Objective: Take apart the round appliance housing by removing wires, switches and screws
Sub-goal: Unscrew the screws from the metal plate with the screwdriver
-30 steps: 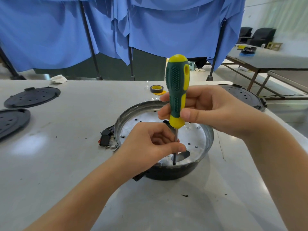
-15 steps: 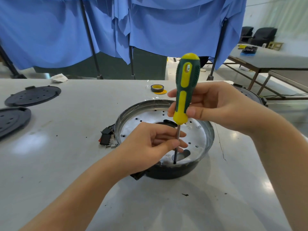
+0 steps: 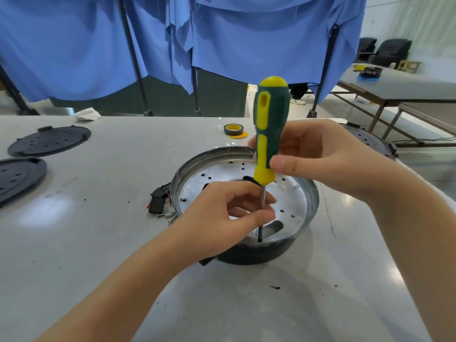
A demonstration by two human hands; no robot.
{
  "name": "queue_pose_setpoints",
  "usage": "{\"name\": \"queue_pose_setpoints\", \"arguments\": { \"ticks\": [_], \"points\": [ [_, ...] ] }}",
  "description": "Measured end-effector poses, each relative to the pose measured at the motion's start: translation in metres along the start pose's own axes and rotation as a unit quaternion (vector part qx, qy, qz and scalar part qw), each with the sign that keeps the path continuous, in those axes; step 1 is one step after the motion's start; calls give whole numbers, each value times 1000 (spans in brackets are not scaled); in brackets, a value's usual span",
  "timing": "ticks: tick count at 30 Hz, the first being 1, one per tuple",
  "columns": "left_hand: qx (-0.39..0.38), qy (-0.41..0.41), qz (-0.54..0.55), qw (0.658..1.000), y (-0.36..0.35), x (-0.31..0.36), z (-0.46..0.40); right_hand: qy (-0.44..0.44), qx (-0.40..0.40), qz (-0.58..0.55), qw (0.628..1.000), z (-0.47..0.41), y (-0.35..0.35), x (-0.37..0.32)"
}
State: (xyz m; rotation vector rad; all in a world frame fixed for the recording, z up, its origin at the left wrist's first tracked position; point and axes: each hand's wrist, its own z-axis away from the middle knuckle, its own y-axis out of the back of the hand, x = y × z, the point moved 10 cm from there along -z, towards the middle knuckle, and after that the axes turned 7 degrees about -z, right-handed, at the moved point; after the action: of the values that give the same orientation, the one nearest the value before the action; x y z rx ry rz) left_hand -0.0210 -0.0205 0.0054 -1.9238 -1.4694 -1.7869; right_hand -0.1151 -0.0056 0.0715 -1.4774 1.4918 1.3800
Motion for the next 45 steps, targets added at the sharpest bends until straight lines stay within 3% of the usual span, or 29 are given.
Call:
{"name": "queue_pose_setpoints", "arguments": {
  "ticks": [5, 9, 13, 19, 24, 30, 33, 37, 41, 45],
  "points": [
    [0, 8, 11, 1000, 1, 0, 1, -15, -52, -55, 997, 2, -8, 0],
    [50, 2, -6, 999, 9, -1, -1, -6, -16, 4, 1000, 0, -7, -1],
    [34, -5, -15, 999, 5, 1, -1, 1, 9, 26, 1000, -1, -4, 0],
    [-1, 0, 9, 1000, 0, 1, 1, -38, -62, -19, 997, 4, -13, 4],
    [43, 14, -12, 999, 9, -4, -2, -26, -1, 59, 998, -2, -8, 5],
    [-25, 1, -17, 1000, -3, -2, 2, -49, -50, 15, 997, 3, -10, 7],
    [-1, 10, -5, 1000, 1, -2, 1, -64, -62, 32, 996, 3, -12, 11],
    [33, 15, -16, 999, 6, -3, -1, -23, -4, 56, 998, -1, -5, 5],
    [-18, 3, -11, 1000, -3, -1, 1, -38, -51, -24, 998, 3, -12, 5],
    [15, 15, 7, 1000, 3, -1, -1, -51, -53, 12, 997, 2, -14, 10]
  ]
}}
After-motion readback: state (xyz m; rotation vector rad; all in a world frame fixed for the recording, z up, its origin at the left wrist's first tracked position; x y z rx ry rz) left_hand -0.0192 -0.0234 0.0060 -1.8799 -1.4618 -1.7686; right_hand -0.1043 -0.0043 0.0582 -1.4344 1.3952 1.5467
